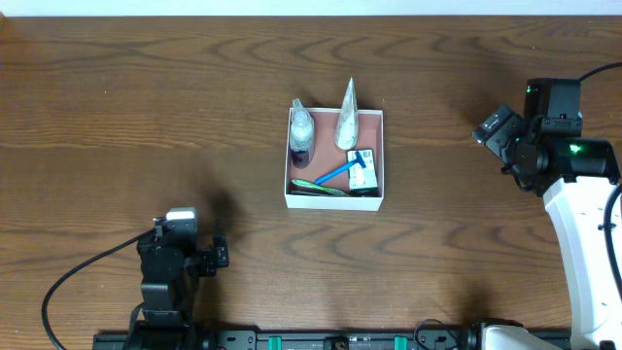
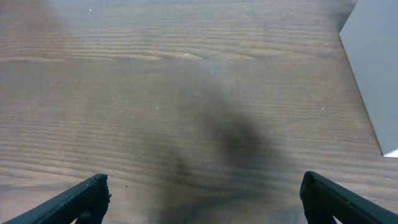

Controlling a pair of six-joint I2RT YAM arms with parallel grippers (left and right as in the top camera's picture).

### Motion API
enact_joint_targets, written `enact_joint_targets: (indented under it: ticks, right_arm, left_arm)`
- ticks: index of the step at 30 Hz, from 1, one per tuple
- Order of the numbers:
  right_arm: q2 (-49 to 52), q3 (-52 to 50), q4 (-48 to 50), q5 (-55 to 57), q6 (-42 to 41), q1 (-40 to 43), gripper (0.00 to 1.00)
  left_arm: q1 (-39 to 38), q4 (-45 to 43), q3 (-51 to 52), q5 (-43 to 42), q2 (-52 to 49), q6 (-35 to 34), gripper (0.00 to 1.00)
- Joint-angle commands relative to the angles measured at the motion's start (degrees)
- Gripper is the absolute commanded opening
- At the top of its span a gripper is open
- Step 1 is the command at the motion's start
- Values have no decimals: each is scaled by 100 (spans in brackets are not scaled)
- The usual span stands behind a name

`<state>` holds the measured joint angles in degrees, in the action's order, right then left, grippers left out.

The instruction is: Pack container

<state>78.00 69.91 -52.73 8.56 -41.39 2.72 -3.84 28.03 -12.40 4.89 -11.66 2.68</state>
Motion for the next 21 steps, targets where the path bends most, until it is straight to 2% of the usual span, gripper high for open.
enact_joint_targets:
  ticks: [1,7,21]
  right_arm:
    - [15,46,-4,22,76,28,99]
    - [15,46,-4,22,74,28,99]
    - [15,46,-4,22,76,28,99]
  left_arm:
    - [28,-35,149,0,157,-131,98]
    - [28,-37,466,0,413,-262,98]
    - [28,-72,466,2,457,-258,98]
